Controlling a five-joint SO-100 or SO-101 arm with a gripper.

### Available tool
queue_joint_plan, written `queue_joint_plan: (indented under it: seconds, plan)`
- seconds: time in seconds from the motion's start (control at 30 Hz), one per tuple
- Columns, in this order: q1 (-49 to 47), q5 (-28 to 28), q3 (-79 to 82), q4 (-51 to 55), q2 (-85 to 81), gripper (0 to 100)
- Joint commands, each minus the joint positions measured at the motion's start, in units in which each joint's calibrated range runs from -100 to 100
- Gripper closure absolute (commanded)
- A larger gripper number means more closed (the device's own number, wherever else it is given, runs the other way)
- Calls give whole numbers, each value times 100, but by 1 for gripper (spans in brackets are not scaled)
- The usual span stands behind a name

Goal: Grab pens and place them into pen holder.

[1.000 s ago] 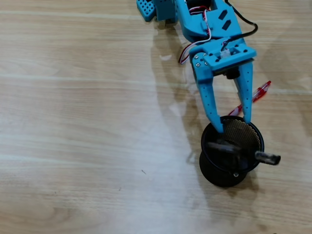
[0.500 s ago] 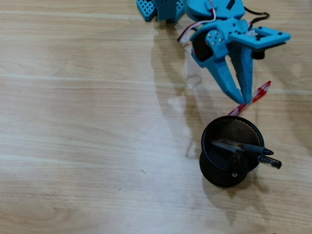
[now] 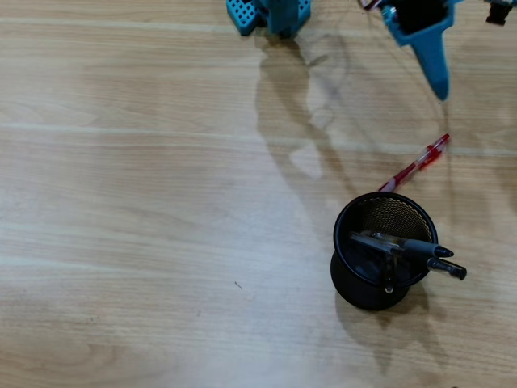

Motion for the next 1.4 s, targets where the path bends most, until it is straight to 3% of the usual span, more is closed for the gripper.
queue_joint_plan:
  seconds: [0.0, 0.23, 0.43, 0.67, 0.93, 1.37]
  plan:
    - [-362, 700, -1528, 834, 735, 96]
    - [-774, 867, -2668, 1828, 1864, 96]
    - [-801, 988, -2668, 1873, 2323, 96]
    - [-618, 1113, -2650, 2192, 2773, 77]
    - [-362, 1155, -2460, 2884, 3266, 76]
    - [570, 2129, -1908, 2420, 3401, 76]
